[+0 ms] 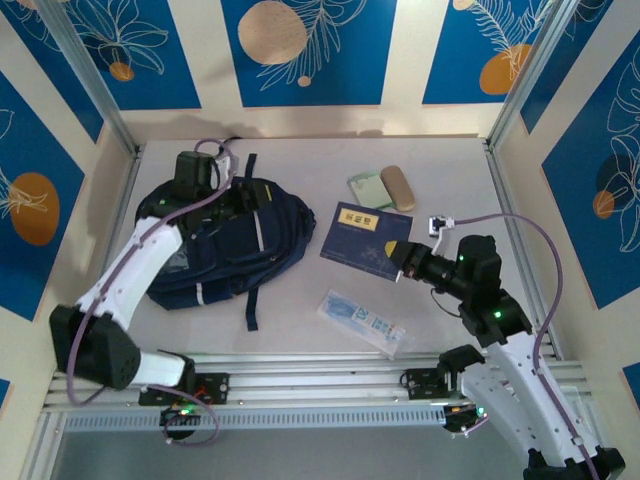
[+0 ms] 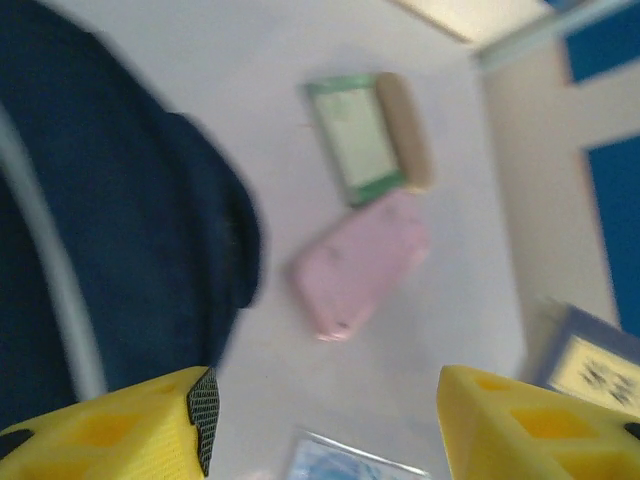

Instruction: Pack the student bag

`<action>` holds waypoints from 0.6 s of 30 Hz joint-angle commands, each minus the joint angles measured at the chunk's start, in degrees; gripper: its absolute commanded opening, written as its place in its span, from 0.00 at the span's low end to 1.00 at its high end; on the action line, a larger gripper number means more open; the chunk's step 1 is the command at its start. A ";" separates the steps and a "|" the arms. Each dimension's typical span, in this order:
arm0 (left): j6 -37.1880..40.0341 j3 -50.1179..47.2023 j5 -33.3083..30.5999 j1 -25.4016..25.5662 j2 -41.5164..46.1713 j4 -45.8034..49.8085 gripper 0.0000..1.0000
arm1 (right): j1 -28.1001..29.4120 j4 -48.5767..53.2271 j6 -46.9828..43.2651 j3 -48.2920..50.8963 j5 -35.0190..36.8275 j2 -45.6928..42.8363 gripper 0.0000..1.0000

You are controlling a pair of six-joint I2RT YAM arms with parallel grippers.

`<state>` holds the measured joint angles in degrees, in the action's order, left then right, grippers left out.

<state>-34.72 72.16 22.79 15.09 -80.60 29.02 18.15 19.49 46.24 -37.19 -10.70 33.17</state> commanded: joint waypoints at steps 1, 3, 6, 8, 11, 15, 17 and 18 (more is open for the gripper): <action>2.01 7.09 -7.88 -1.80 -7.53 6.47 0.59 | 0.33 5.34 -2.45 -2.56 4.45 -0.72 0.00; 3.66 10.54 -9.41 -2.53 -12.48 8.27 0.59 | 0.37 6.03 -2.90 -2.70 5.14 -0.82 0.00; 5.43 13.72 -13.35 -3.11 -17.88 9.22 0.59 | 0.27 6.33 -2.75 -2.47 6.30 -0.99 0.00; 6.31 15.77 -13.45 -3.61 -21.39 9.30 0.59 | 0.24 5.70 -2.90 -1.95 5.49 -0.84 0.00; 6.77 18.55 -12.86 -3.82 -26.00 9.56 0.60 | 0.13 5.09 -2.49 -1.11 4.52 -0.38 0.00; 6.51 20.50 -10.42 -3.84 -30.42 9.01 0.60 | 0.20 3.91 -2.04 0.47 3.60 0.22 0.00; 6.33 20.71 -10.40 -3.84 -31.97 9.14 0.58 | -0.04 3.72 -2.14 0.84 3.66 0.57 0.00; 6.12 20.32 -9.91 -3.85 -32.23 8.62 0.57 | -0.17 3.57 -2.15 0.95 3.67 0.66 0.00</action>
<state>-29.39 90.91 11.79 11.88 -111.57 36.49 18.20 25.85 44.69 -36.86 -6.15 33.65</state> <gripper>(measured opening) 0.574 0.117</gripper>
